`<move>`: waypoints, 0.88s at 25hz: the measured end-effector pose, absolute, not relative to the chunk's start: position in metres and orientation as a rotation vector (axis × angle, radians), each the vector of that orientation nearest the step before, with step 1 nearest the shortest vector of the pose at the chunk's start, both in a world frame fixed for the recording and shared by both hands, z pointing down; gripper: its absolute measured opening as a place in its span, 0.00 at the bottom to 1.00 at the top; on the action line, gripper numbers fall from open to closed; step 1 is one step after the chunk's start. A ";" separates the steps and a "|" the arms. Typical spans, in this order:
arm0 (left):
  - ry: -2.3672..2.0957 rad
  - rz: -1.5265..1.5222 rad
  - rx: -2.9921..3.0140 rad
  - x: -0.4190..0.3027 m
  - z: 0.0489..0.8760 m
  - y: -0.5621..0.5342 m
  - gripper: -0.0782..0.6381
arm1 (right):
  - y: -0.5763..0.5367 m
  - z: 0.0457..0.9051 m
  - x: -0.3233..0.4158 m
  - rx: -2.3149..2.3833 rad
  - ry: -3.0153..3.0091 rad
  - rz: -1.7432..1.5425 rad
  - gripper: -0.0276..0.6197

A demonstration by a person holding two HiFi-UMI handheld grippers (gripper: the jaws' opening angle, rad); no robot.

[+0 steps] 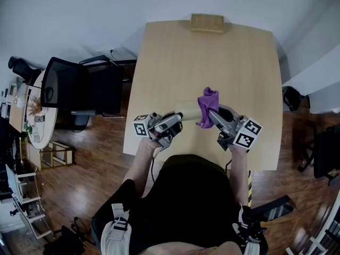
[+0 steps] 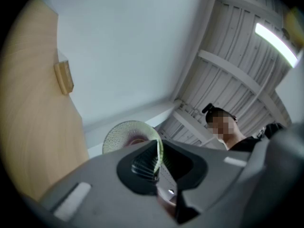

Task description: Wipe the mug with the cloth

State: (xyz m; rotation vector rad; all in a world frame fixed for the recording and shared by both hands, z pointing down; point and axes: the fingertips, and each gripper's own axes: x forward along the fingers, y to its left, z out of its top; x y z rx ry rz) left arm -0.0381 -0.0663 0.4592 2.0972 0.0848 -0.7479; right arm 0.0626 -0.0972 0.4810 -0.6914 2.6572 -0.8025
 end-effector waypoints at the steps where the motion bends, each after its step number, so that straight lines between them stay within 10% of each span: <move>1: 0.076 -0.745 2.095 -0.039 0.462 -0.067 0.18 | -0.104 0.501 0.068 -0.790 2.676 -0.850 0.14; 22: -0.061 -0.748 2.030 -0.046 0.501 -0.096 0.17 | -0.134 0.567 0.121 -0.989 2.263 -1.249 0.14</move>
